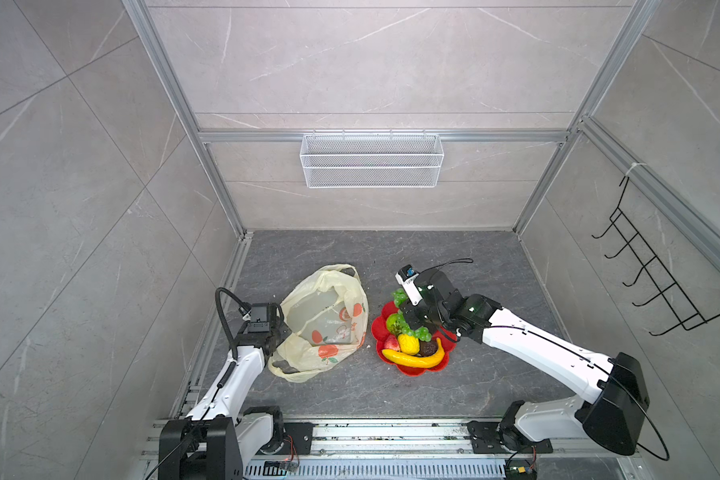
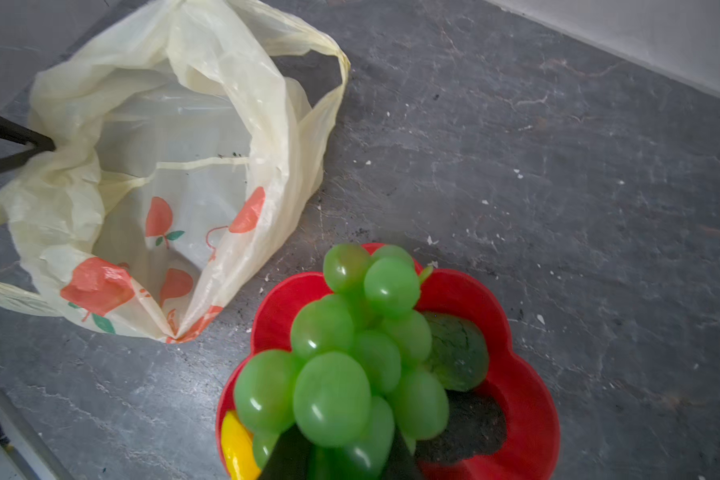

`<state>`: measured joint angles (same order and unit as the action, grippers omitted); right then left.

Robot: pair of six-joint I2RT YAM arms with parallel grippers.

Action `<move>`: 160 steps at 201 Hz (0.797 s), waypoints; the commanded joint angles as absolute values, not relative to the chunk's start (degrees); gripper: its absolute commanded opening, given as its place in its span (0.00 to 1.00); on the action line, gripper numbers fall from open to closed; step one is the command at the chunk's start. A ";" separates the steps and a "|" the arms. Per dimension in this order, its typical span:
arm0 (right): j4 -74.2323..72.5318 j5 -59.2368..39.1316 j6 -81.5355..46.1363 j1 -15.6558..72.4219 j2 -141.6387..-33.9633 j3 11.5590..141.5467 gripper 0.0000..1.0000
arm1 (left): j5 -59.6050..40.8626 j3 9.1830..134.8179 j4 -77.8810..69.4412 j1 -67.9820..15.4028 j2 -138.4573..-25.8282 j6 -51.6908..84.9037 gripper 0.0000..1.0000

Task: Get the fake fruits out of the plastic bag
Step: 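Carry the green grapes over the red plate with the right gripper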

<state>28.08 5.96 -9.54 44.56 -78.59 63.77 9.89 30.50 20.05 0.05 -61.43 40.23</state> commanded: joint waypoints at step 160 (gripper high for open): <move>27.42 8.37 -11.27 42.22 -90.15 63.72 0.23 | 9.76 30.28 18.81 0.39 -61.38 38.93 0.00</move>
<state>27.88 7.14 -10.96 42.52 -88.95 63.16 9.91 30.39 19.68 0.05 -61.43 40.23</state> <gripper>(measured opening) 0.226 0.056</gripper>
